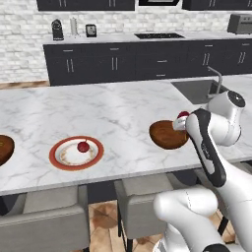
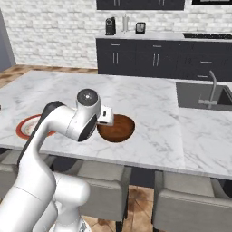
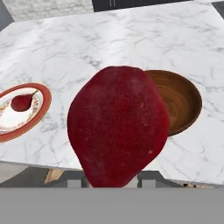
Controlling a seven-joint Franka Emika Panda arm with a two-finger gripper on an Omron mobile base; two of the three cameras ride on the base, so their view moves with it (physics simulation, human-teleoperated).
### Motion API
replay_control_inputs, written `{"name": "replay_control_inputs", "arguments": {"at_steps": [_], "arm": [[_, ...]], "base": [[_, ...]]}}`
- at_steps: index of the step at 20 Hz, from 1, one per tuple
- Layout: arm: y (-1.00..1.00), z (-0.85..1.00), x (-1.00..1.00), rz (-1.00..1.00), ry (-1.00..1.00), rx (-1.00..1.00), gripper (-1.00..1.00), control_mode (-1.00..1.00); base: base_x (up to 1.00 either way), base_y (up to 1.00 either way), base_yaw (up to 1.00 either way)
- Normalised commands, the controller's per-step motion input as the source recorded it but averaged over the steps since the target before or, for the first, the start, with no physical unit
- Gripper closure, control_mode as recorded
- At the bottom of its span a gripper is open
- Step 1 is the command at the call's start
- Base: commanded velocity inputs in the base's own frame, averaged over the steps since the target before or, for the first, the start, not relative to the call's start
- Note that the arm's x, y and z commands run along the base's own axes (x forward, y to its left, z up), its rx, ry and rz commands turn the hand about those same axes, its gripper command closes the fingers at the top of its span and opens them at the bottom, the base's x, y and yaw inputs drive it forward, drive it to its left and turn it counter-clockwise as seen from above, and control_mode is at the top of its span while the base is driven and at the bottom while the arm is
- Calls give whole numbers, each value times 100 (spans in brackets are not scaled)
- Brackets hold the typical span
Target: Take the fruits from the plate on the dining counter and place two fruits in each bowl.
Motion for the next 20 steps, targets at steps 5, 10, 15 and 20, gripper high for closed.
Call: {"name": "replay_control_inputs", "arguments": {"at_steps": [5, 10, 15, 20], "arm": [[-5, 0, 29, 0, 15, 0, 100, -100], [-19, 0, 95, 8, 36, 0, 100, -100], [-12, -10, 99, 3, 27, 0, 100, -100], [-9, -40, 80, 1, 15, 0, 100, -100]], "base": [[0, 0, 0], [0, 0, 0], [0, 0, 0], [0, 0, 0]]}}
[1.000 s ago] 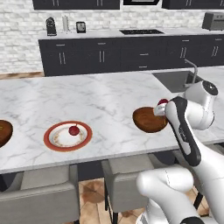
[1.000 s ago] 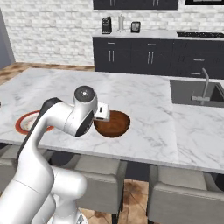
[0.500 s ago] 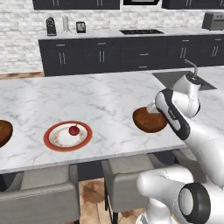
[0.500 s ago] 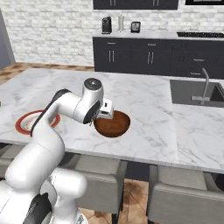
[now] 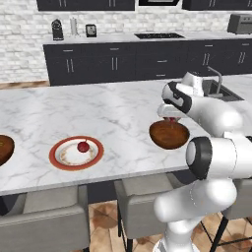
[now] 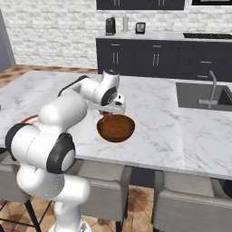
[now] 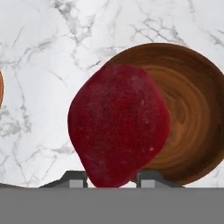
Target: Take the fruits from the plate on the dining counter and place two fruits in each bowl.
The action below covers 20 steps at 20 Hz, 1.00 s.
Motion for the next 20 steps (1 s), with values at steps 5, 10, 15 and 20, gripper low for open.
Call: {"name": "replay_control_inputs", "arguments": {"at_steps": [5, 10, 15, 20], "arm": [[0, -60, 37, 0, 22, -1, 100, -100], [0, -53, 5, 0, 19, -9, 100, -100], [0, -47, 14, 0, 13, -2, 100, -100], [0, -37, 23, 0, 9, 0, 100, -100]], "base": [[0, 0, 0], [0, 0, 0], [0, 0, 0], [0, 0, 0]]}}
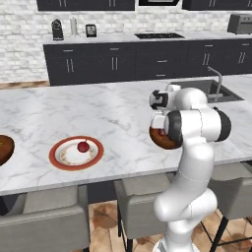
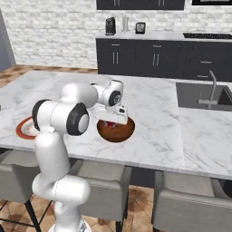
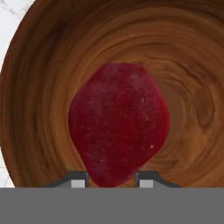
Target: Take the fruits from the plate on the dining counter and place two fruits in each bowl.
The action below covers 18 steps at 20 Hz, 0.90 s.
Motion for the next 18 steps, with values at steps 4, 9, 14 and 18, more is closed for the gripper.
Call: {"name": "replay_control_inputs", "arguments": {"at_steps": [4, 9, 14, 18], "arm": [[-3, -8, 16, 0, 8, 0, 100, -100], [-13, -11, 40, 0, 14, 0, 100, -100], [-3, -28, 21, 0, 11, 0, 100, -100], [-1, -14, 5, 0, 5, 0, 100, -100]], "base": [[0, 0, 0], [0, 0, 0], [0, 0, 0], [0, 0, 0]]}}
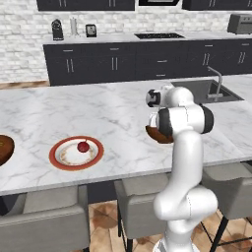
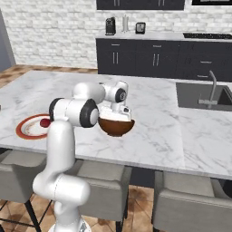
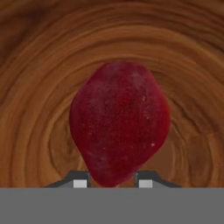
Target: Take the fruits from the plate on the dining counter and place two fruits in each bowl.
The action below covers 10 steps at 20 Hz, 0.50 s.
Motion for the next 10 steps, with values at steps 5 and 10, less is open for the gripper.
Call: {"name": "replay_control_inputs", "arguments": {"at_steps": [5, 10], "arm": [[0, 0, 0, 0, 2, 0, 100, -100], [0, 6, 0, 0, 0, 0, -100, -100]], "base": [[0, 0, 0], [0, 0, 0]]}}
